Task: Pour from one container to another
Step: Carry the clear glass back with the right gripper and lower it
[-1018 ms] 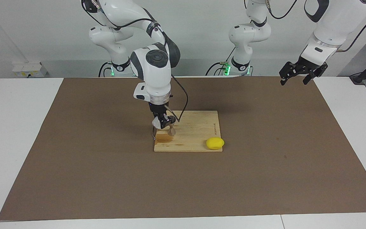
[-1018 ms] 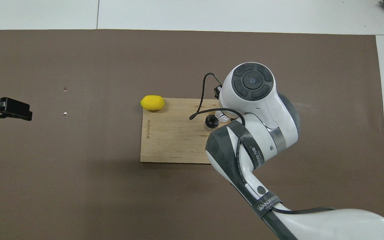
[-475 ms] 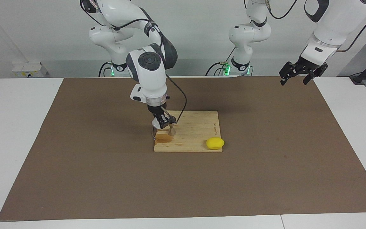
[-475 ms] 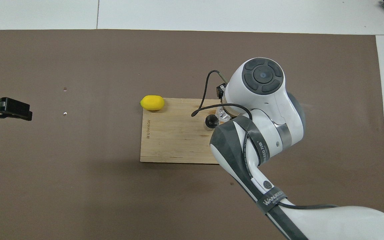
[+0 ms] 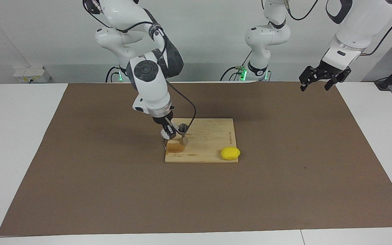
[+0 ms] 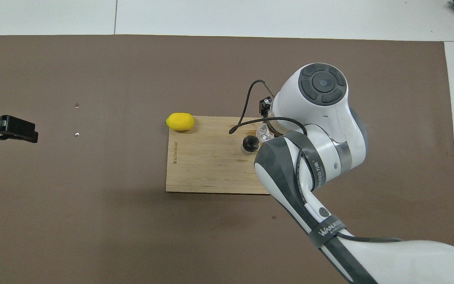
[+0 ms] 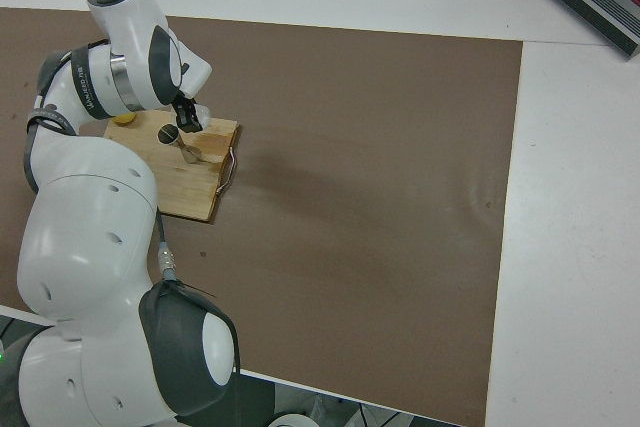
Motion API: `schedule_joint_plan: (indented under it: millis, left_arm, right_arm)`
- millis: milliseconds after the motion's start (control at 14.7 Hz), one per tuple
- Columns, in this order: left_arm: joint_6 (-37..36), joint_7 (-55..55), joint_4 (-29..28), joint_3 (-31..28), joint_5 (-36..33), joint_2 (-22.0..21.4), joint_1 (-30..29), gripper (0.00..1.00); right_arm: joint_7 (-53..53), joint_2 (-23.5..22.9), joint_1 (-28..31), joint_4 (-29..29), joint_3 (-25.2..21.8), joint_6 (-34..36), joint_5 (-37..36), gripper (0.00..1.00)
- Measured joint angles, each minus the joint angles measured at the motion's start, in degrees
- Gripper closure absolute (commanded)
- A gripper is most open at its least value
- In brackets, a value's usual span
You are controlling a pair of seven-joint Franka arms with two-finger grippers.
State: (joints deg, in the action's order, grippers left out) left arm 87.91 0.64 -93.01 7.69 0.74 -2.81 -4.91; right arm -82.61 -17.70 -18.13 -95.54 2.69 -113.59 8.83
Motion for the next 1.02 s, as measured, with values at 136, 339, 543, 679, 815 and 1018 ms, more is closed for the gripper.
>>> schedule_joint_plan:
  millis: [136,339,543,679,815,1018]
  left_arm:
    - [0.00,0.00,0.00,0.00,0.00,0.00,0.00,0.00]
    - [0.00,0.00,0.00,0.00,0.00,0.00,0.00,0.00]
    - [0.00,0.00,0.00,0.00,0.00,0.00,0.00,0.00]
    - [0.00,0.00,0.00,0.00,0.00,0.00,0.00,0.00]
    - [0.00,0.00,0.00,0.00,0.00,0.00,0.00,0.00]
    - [0.00,0.00,0.00,0.00,0.00,0.00,0.00,0.00]
  right_arm:
    - [2.49,-0.04,3.01,-0.71,-0.05,0.00,5.20,1.00]
    - [6.44,-0.07,8.13,-2.20,-0.15,0.00,15.15,1.00]
    - [8.89,-0.06,11.33,-4.96,-0.19,-0.37,20.08,1.00]
    - [11.22,-0.07,12.85,-8.25,-0.20,-2.53,23.52,1.00]
    - [14.26,-0.09,14.99,-11.33,-0.23,-3.81,26.88,1.00]
    - [18.75,-0.47,19.30,-14.14,-0.26,-3.86,30.78,1.00]
